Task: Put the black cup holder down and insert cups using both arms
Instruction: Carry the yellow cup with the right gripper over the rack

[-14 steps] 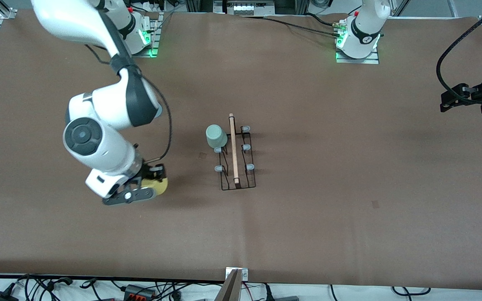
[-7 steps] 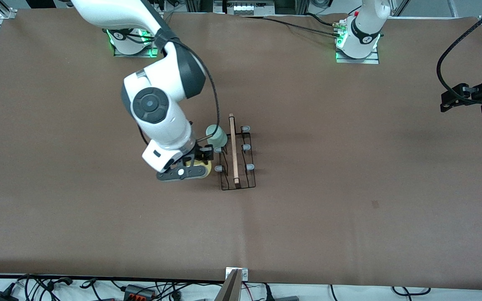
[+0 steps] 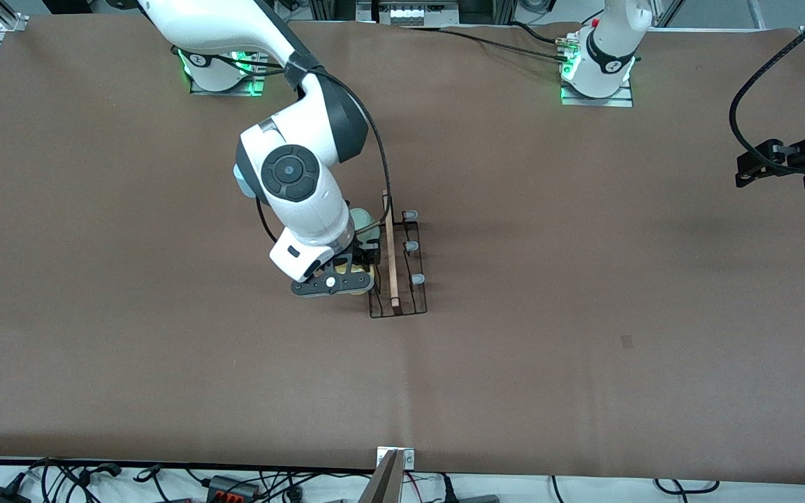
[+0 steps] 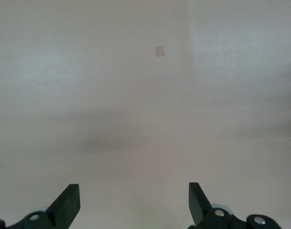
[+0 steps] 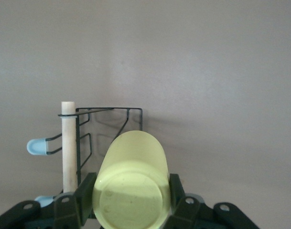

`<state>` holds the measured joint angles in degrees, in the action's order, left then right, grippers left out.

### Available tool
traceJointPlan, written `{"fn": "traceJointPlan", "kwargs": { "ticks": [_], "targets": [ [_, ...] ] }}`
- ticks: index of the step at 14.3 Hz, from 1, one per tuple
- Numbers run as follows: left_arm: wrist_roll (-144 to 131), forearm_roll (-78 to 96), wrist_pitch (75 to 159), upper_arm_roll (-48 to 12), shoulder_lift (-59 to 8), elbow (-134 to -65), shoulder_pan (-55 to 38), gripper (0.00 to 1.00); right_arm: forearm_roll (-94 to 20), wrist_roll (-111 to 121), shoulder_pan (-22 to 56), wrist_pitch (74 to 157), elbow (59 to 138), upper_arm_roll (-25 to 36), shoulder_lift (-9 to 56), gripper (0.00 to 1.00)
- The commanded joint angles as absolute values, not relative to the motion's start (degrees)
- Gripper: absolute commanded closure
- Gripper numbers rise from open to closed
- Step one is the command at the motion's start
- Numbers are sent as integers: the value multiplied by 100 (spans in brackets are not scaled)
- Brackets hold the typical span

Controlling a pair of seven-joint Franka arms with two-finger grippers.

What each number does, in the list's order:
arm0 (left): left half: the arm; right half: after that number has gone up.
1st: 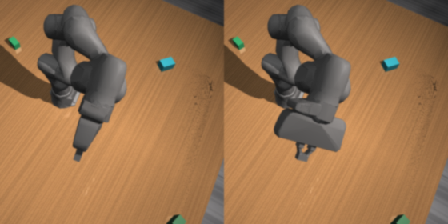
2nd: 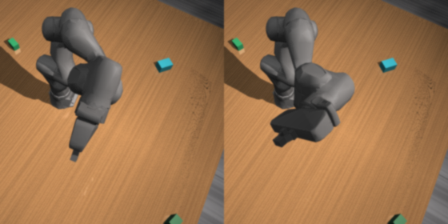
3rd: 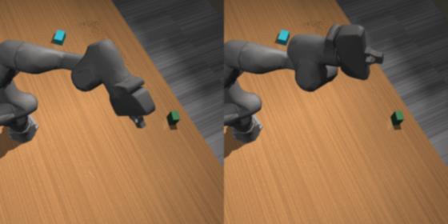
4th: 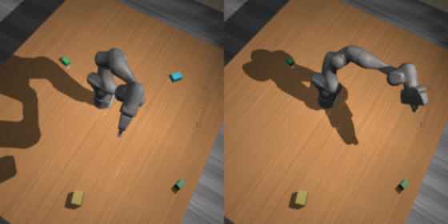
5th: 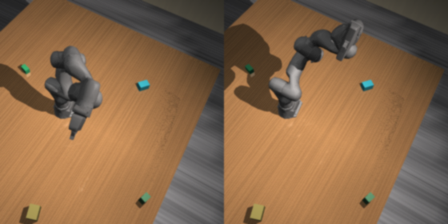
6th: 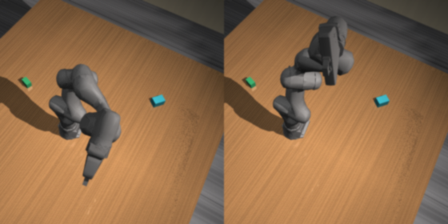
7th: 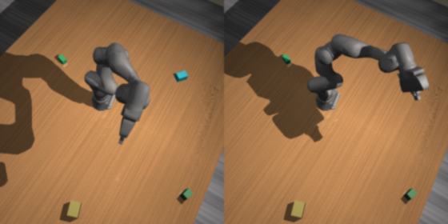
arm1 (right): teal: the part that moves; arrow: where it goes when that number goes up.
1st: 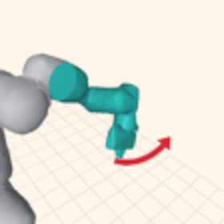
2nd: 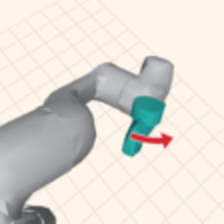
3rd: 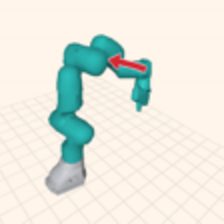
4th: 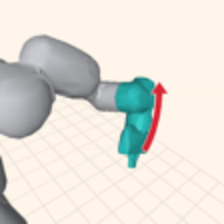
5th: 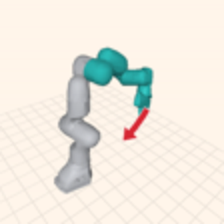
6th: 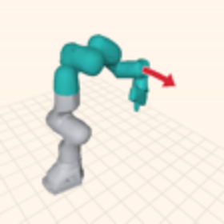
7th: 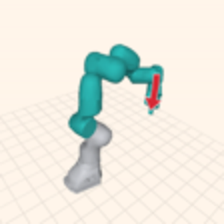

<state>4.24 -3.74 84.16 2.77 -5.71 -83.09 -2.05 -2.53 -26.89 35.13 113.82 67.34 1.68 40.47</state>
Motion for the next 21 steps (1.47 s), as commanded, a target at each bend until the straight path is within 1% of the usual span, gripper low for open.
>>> {"fn": "traceJointPlan", "kwargs": {
  "ticks": [1,11,12,13,14,16,21],
  "targets": [
    [510,-334,8402,264,-562,-8244,-141,0,-334,-2769,3568,11566,6653,211,4148,70],
    [501,-334,8402,264,-563,-8244,-158,0,-325,-2786,3674,11838,6671,211,4412,69],
    [501,-334,8402,264,-563,-8244,-158,0,-325,-2786,3674,11856,6680,211,4421,56],
    [501,-325,8402,264,-563,-8244,-158,0,-316,-2795,3665,11856,6671,220,4421,3],
    [501,-334,8402,264,-563,-8244,-158,0,-316,-2786,3656,11848,6671,228,4421,0],
    [501,-334,8402,264,-563,-8244,-158,0,-308,-2769,3621,11629,6653,272,4299,0],
    [492,-334,8394,264,-563,-8244,-158,0,-281,-2690,3367,10619,6662,456,3702,0]
  ]
}}
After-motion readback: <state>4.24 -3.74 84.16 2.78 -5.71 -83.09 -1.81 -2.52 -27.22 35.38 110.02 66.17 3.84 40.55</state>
